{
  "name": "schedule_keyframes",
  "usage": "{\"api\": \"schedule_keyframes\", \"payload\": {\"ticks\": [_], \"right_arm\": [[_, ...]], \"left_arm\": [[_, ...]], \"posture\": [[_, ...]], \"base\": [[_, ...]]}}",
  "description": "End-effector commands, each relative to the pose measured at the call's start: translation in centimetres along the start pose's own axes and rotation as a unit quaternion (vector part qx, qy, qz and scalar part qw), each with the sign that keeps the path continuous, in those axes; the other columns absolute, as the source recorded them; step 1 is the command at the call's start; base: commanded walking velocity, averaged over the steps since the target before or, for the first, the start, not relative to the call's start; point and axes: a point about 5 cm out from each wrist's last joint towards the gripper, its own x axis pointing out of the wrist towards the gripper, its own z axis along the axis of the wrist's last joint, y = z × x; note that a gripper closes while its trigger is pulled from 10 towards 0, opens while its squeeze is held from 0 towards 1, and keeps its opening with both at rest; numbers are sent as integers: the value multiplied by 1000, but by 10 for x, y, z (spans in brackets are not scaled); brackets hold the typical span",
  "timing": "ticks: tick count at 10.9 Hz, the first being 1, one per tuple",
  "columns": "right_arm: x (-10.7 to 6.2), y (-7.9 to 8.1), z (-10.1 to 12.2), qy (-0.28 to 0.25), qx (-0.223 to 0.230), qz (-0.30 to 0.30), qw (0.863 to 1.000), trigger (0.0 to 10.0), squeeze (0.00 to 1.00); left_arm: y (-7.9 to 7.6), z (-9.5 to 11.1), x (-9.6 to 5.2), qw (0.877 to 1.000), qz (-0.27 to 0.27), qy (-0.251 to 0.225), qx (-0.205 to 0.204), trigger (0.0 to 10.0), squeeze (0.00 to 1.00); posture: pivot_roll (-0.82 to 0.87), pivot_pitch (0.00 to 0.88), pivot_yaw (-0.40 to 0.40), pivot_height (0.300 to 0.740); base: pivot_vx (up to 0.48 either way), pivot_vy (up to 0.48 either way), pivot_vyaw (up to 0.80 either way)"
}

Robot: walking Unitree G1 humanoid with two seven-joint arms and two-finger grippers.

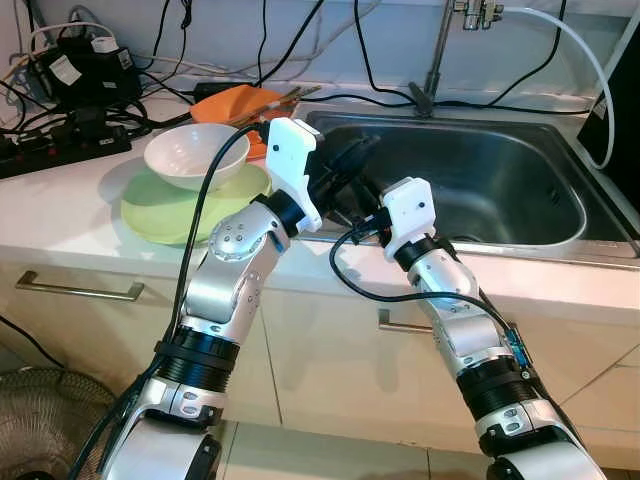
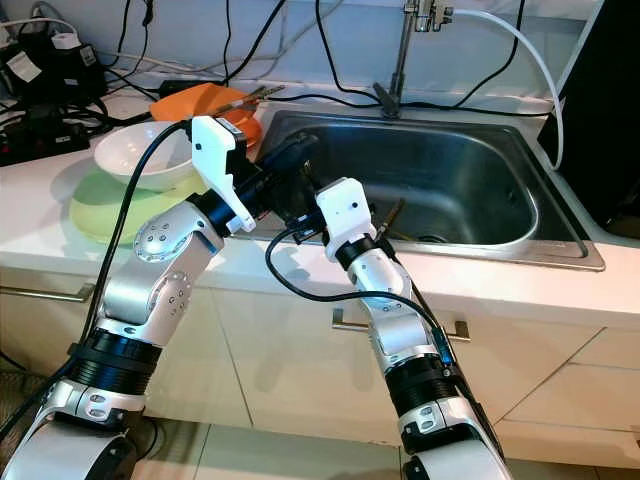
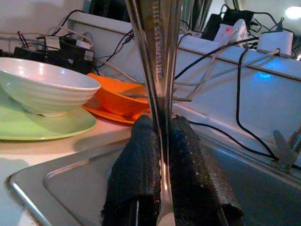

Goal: Kitchen organization

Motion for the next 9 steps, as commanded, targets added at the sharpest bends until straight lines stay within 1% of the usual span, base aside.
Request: {"api": "schedule_keyframes", "payload": {"ticks": [1, 2, 3, 6, 9], "right_arm": [[1, -6, 1, -2, 9, -16, 1000, 0, 0], [1, -6, 1, -1, 9, -16, 1000, 0, 0], [2, -5, 1, -1, 9, -16, 1000, 0, 0], [2, -8, -1, 4, 12, -27, 1000, 0, 0], [4, -15, -4, 13, 11, -47, 999, 0, 0]], "left_arm": [[0, 2, 1, 1000, -1, -2, 7, 10000, 0], [0, 2, 1, 1000, -1, -2, 7, 10000, 0], [0, 2, 1, 1000, -1, -1, 5, 10000, 1000], [0, 1, 1, 1000, 2, -3, 3, 10000, 1000], [3, 5, -2, 1000, 15, -15, 2, 10000, 1000]], "posture": [[123, 0, 47, 740], [124, 0, 47, 740], [125, 0, 46, 740], [125, 0, 45, 740], [131, 0, 42, 740]], "base": [[0, 0, 0], [0, 0, 0], [0, 0, 0], [0, 0, 0], [0, 0, 0]]}}
